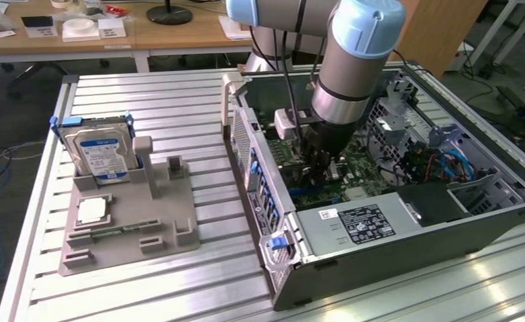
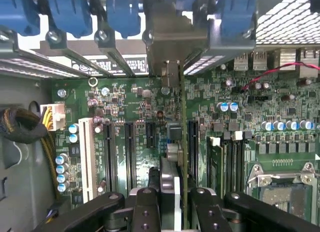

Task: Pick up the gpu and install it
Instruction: 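Insert the gpu into the slot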

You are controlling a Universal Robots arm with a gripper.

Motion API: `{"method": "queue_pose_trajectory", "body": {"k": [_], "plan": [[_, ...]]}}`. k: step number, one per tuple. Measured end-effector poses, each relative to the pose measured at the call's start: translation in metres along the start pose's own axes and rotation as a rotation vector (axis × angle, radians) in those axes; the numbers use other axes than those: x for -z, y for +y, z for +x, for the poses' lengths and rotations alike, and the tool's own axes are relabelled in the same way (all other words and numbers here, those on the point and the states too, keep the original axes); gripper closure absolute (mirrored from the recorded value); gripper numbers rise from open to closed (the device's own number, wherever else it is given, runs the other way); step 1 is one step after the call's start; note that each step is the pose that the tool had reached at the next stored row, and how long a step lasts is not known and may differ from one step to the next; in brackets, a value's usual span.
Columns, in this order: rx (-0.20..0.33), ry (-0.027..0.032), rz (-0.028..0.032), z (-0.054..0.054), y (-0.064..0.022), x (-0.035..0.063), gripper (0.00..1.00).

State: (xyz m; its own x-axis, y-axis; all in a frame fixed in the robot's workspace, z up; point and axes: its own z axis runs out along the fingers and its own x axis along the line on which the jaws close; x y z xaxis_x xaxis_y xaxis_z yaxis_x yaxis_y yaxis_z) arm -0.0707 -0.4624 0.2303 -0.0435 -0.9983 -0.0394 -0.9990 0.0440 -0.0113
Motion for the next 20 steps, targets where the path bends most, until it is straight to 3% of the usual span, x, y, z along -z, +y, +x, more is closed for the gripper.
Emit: {"method": "queue_pose_trajectory", "body": {"k": [20], "plan": [[-0.011, 0.0001, 0.0005, -0.0002, -0.0021, -0.0006, 0.72]]}}
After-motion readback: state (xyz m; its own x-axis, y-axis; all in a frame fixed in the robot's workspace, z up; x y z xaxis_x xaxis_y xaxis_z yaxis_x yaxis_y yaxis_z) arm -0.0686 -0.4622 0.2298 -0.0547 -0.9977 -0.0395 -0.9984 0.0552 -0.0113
